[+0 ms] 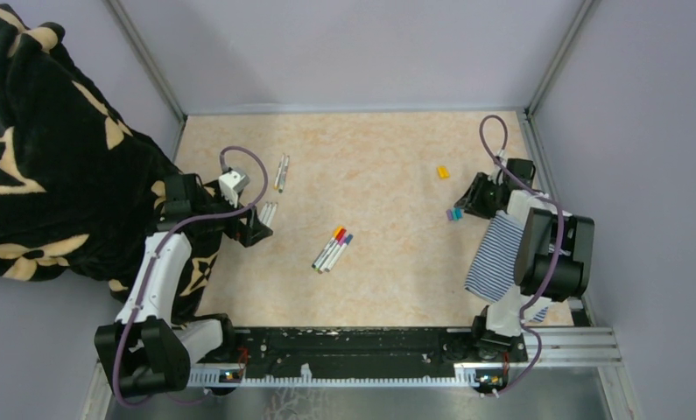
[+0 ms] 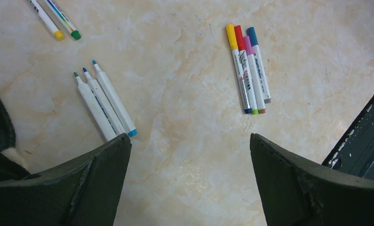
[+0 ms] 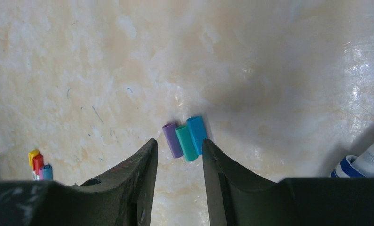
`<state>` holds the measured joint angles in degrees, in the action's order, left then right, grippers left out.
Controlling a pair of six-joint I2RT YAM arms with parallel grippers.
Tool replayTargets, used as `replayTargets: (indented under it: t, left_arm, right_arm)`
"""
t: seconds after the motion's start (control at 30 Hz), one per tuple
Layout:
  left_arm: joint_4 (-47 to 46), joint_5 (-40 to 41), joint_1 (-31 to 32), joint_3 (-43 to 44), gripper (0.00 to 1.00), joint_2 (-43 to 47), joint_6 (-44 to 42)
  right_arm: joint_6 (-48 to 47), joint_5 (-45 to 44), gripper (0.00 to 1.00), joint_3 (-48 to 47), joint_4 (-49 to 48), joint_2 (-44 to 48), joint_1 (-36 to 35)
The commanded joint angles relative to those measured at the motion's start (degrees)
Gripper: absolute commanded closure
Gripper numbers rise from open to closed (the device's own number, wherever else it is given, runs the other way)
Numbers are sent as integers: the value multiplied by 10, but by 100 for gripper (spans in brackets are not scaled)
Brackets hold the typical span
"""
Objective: Open the pen caps
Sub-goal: Place the pen cap at the center of the board, then pick up the pen from the center of the board.
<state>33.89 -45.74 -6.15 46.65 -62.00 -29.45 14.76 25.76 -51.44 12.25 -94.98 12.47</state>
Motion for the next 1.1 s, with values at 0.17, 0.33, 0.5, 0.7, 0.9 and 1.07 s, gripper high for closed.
replayTargets:
  t: [0.17,0.33,0.5,0.7,0.9,1.07]
  left_arm:
    - [-20,30,45,-2,1,-49,5]
    - [-60,140,134,-16,1,-61,24]
    - [-95,211,210,-5,1,-91,54]
    - [-114,252,260,27,1,-159,83]
    - [-131,260,296,59,1,-231,118]
    - [-134,286,326,101,2,-286,135]
  right_arm:
    - [-21,33,46,-32,-17,102,-6]
    - [-41,38,30,-36,-24,139,-17]
    - [-72,27,19,-52,-23,169,-55]
    - [-99,6,16,-79,-23,186,-101]
    - [-94,-2,16,-109,-31,174,-117]
    - [-75,-2,16,-76,-80,179,-117]
